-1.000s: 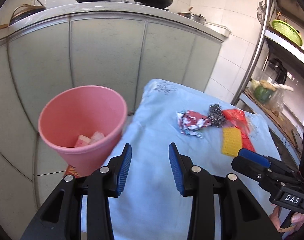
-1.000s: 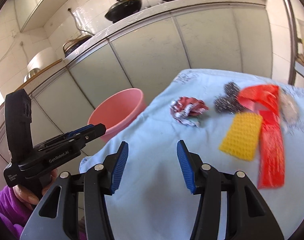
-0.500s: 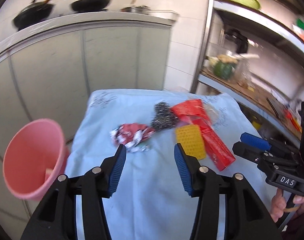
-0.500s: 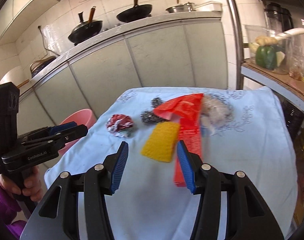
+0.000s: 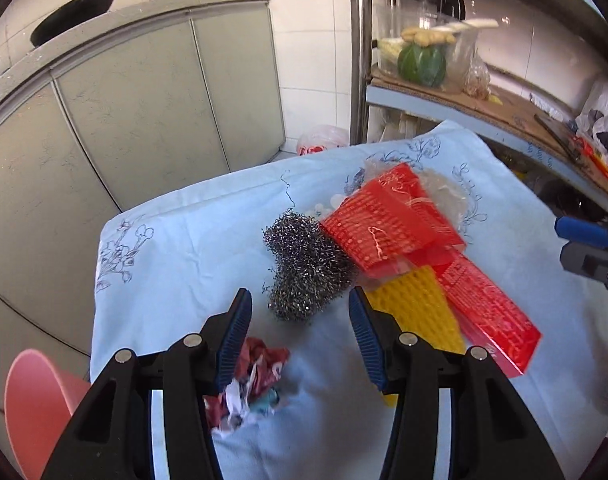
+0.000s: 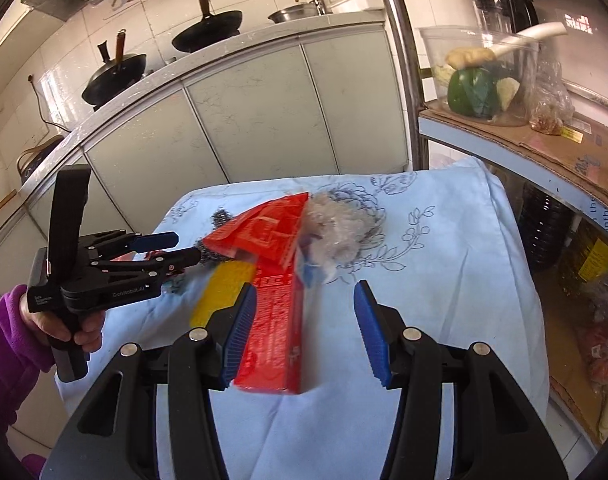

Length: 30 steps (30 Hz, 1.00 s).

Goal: Collect trash
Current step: 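Grasp the silver scouring pad with the left tool while the right tool grasps the clear plastic wrap, then lift both held items and carry them over the pink bucket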

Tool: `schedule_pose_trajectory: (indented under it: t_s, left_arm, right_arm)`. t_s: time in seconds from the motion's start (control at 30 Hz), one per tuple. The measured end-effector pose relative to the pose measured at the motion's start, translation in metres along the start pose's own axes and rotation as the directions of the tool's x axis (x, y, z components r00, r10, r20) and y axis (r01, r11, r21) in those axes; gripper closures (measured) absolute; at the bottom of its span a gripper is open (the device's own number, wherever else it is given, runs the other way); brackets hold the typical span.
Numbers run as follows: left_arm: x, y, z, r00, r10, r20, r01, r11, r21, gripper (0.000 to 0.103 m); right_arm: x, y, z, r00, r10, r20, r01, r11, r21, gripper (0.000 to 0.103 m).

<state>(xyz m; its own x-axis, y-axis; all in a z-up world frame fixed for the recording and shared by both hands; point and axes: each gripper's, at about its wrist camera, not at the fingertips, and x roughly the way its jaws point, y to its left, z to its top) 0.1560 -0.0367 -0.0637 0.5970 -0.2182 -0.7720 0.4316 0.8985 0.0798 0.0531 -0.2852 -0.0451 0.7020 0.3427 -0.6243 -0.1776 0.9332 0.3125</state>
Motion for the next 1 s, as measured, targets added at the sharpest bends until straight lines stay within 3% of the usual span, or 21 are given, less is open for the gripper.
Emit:
schedule_pose_trajectory:
  t_s: [0.13,0.23,0.3,0.73,0.93,1.0]
  left_arm:
    - [0.019,-0.004,0.001,0.999,0.010,-0.033,-0.009,0.999,0.042,0.056]
    - [0.024,-0.005,-0.002,0.999,0.028,-0.034,-0.026,0.998,0.055,0.081]
    - [0.021,-0.003,-0.005,0.999,0.023,-0.022,-0.022,0.999,0.035,0.084]
    - [-0.039,0.001,-0.026,0.995,-0.033,0.091,0.037,0.998,-0.044,0.087]
    - [-0.067,0.004,-0.044,0.990,-0.041,0.134,0.054,0.994,-0.098,0.087]
    - [-0.078,0.007,-0.051,0.988,-0.041,0.150,0.060,0.991,-0.123,0.087]
  right_arm:
    - [0.014,-0.012,0.013,1.000,0.005,-0.018,-0.005,1.000,0.026,0.052]
    - [0.026,-0.021,0.024,1.000,0.009,-0.021,-0.008,0.999,0.041,0.052]
    - [0.034,-0.025,0.028,0.999,0.028,-0.033,-0.026,0.998,0.052,0.052]
    - [0.088,-0.028,0.050,0.992,0.033,-0.119,-0.028,0.998,0.048,0.052]
    - [0.109,-0.019,0.056,0.990,-0.083,-0.115,0.079,0.996,-0.036,0.052]
    - [0.112,-0.019,0.056,0.990,-0.084,-0.111,0.080,0.996,-0.042,0.052]
